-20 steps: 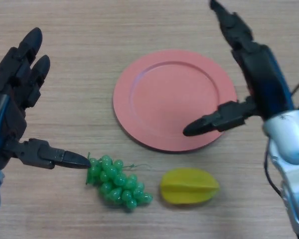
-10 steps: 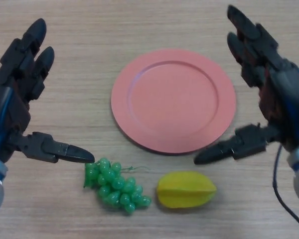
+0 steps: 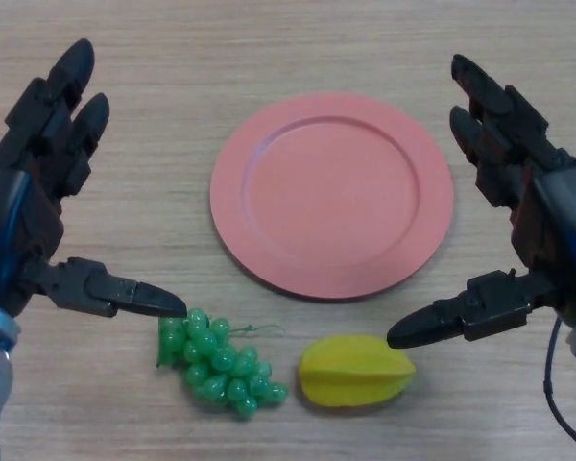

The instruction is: Pick up the yellow starfruit and place it on the plate

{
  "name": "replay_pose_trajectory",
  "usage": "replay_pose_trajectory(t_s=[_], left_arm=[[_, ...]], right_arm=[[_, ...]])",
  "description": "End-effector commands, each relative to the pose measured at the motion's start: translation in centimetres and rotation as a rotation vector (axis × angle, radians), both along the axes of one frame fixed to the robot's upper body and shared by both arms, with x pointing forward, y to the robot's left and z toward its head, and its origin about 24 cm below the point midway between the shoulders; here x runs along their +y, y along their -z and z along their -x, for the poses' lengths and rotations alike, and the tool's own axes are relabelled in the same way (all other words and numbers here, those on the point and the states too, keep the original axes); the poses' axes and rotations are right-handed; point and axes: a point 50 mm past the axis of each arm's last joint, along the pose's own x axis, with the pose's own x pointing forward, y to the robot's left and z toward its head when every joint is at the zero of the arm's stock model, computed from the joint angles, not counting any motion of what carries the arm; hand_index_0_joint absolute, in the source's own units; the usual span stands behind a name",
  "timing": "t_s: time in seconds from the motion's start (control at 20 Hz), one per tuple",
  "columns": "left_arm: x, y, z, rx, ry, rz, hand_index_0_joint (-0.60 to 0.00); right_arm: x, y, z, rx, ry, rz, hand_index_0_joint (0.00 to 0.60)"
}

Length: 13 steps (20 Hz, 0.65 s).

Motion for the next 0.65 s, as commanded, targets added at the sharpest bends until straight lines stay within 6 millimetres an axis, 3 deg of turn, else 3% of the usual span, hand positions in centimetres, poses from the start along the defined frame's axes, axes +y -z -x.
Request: replay_pose_trajectory(t_s=[0.05, 0.35, 0.65], left_arm=[[0.30, -3.32, 0.86, -0.213, -0.040, -0.052, 0.000], [0.27, -3.43, 1.11, -0.208, -0.047, -0.067, 0.000], [0.44, -4.03, 1.23, -0.224, -0.050, -0.051, 0.000]], right_arm=[[-0.68, -3.10, 0.71, -0.199, 0.029, 0.013, 0.000], [-0.81, -3.50, 0.26, -0.261, 0.093, 0.003, 0.000], [-0.07, -2.89, 0.97, -0.250, 0.008, 0.035, 0.000]])
